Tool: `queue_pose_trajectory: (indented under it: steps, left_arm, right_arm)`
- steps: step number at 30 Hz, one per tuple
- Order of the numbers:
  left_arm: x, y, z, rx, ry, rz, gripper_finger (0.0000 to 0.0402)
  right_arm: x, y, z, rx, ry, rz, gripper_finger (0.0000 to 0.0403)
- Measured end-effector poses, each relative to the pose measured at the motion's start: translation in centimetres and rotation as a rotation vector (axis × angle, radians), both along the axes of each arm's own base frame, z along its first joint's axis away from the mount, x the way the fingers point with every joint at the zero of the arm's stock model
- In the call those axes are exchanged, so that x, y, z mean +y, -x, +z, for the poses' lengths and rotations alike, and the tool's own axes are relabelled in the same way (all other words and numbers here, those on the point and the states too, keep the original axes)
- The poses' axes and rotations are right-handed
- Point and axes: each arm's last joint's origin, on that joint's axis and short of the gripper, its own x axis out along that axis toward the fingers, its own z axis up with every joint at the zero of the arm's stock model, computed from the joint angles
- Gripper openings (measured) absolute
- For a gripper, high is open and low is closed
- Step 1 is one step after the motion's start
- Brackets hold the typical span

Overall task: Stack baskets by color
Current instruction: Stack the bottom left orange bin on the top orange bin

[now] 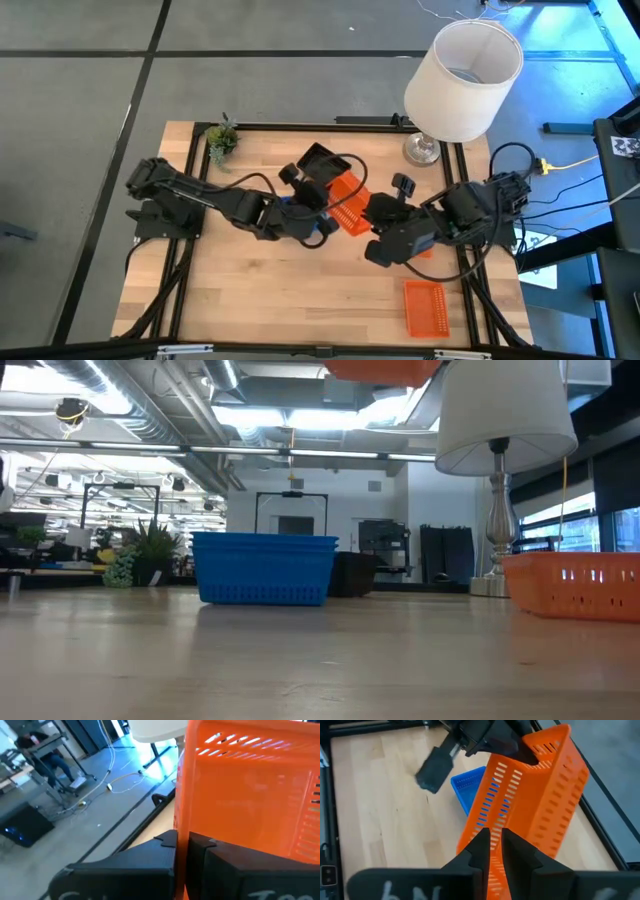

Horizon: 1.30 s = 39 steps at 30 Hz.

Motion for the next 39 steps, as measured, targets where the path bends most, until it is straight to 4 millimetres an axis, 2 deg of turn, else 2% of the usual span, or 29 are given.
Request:
queue_pose_trajectory:
  steps: [4,16,27,39]
  left_arm:
    - [-0.6,0.0,0.6,-0.013,-0.008,-0.018,0.0000]
    - [-2.1,0.5,0.6,-0.015,-0.019,-0.041,0.0000]
    - [-1.5,0.6,0.2,0.016,-0.026,-0.010,0.0000]
    - [-1.6,0.7,0.0,0.041,-0.028,-0.021,0.0000]
  right_arm:
    - [-0.3,-0.5,-0.3,0.005,-0.001,-0.022,0.0048]
    - [-1.1,-1.2,-0.6,0.018,0.005,-0.042,0.0048]
    - [-0.1,-0.8,-0.5,-0.005,-0.006,-0.036,0.0043]
    - [-0.1,-0.7,-0.5,-0.012,-0.002,-0.062,0.0043]
